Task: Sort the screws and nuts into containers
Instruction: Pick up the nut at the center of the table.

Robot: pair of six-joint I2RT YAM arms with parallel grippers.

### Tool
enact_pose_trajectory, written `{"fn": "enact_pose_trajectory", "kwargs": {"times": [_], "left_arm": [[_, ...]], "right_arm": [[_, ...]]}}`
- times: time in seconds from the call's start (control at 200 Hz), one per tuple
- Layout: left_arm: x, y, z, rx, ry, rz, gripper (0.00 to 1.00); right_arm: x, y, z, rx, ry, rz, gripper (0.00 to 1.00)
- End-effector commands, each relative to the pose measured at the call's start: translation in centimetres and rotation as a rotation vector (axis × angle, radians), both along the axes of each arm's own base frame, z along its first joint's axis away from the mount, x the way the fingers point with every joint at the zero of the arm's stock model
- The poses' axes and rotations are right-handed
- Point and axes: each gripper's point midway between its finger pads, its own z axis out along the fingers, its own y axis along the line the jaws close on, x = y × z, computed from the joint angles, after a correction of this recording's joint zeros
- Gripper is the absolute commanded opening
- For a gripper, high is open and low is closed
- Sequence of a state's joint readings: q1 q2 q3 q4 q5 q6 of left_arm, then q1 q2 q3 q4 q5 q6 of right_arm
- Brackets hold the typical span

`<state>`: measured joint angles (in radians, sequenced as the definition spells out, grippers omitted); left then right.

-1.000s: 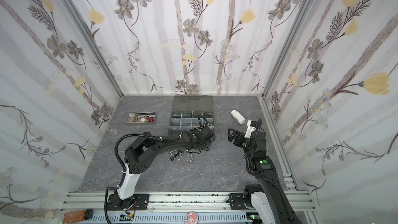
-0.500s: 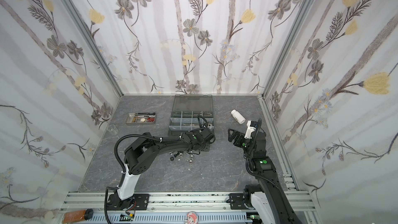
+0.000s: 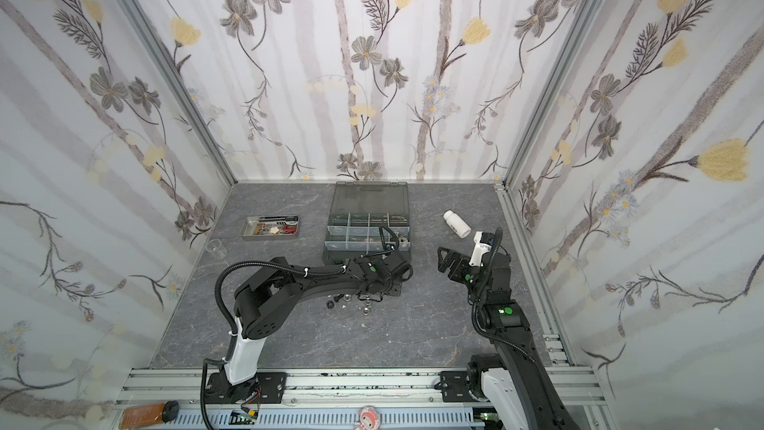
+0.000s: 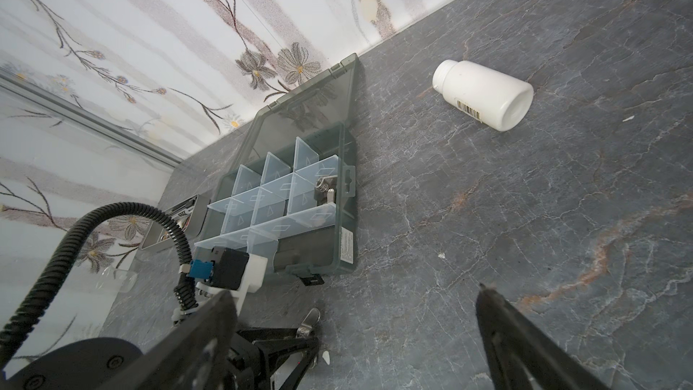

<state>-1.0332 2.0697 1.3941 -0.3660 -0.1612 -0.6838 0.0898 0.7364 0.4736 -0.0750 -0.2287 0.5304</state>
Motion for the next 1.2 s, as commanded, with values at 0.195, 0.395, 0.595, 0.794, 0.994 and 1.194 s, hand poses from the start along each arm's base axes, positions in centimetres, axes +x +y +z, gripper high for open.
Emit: {"fn": "enact_pose_trajectory", "kwargs": {"times": [0.195, 0.395, 0.595, 0.794, 0.994, 1.194], "left_arm": [[0.2, 0.2, -0.6, 0.054, 0.029, 0.000, 0.27], [0.3, 0.5, -0.8, 0.070, 0.030, -0.005, 0.22], [0.3, 0.6, -0.5, 0.072, 0.024, -0.007, 0.14], [0.9, 0.1, 2.0, 0.052, -0.012, -0.014, 0.14], [2.2, -0.3, 5.6, 0.015, -0.054, -0.022, 0.13], [4.9, -0.1, 8.7, -0.002, -0.099, -0.018, 0.13]], "right_arm": [[0.1, -0.1, 0.6, -0.001, -0.028, -0.007, 1.00], [0.1, -0.1, 0.6, -0.003, -0.030, -0.006, 1.00], [0.1, -0.1, 0.8, -0.004, -0.033, -0.005, 1.00], [0.2, -0.1, 1.0, -0.007, -0.037, -0.006, 1.00], [0.2, -0.1, 1.1, -0.004, -0.036, -0.008, 1.00], [0.3, 0.0, 1.3, -0.003, -0.033, -0.003, 1.00]]}}
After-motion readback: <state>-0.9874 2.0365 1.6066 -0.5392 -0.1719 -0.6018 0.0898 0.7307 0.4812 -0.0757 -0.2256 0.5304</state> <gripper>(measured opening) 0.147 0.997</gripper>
